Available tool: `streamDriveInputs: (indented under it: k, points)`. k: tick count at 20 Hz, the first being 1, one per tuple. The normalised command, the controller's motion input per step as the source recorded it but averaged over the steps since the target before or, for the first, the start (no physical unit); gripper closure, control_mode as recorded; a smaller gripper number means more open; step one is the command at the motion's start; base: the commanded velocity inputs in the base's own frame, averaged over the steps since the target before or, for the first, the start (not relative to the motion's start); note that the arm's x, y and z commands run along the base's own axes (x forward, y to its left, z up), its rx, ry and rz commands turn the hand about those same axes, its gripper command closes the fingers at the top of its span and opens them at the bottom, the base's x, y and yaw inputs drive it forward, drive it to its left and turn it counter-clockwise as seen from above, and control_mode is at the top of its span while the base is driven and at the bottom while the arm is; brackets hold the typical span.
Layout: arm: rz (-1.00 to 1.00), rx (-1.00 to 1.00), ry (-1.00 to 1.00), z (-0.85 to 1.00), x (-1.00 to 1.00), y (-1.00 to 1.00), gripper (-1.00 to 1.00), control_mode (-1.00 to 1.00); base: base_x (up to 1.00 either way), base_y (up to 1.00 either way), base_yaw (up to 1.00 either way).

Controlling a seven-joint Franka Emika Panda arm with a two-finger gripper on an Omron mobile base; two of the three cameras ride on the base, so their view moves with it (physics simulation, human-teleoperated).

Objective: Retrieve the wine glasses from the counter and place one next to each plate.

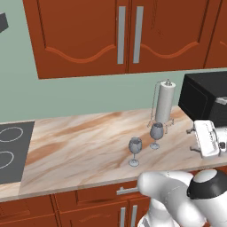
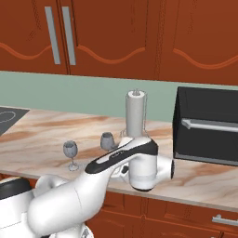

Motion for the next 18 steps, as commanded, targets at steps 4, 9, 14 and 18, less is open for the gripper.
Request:
streamDriveInputs:
  k: [4, 9, 14, 18]
  points:
    - [0.00, 0.13, 0.04, -0.24, 0.32, -0.09, -1.00, -1.00, 0.00, 0.00, 0.00]
    - [0.00, 0.12, 0.04, -0.25, 0.30, -0.11, -1.00, -1.00, 0.00, 0.00, 0.00]
    - [0.00, 0.01, 0.07, -0.21, 0.27, 0.00, -1.00, -1.00, 0.00, 0.00, 0.00]
    - [0.00, 0.00, 0.10, -0.19, 0.30, 0.00, -1.00, -1.00, 0.00, 0.00, 0.00]
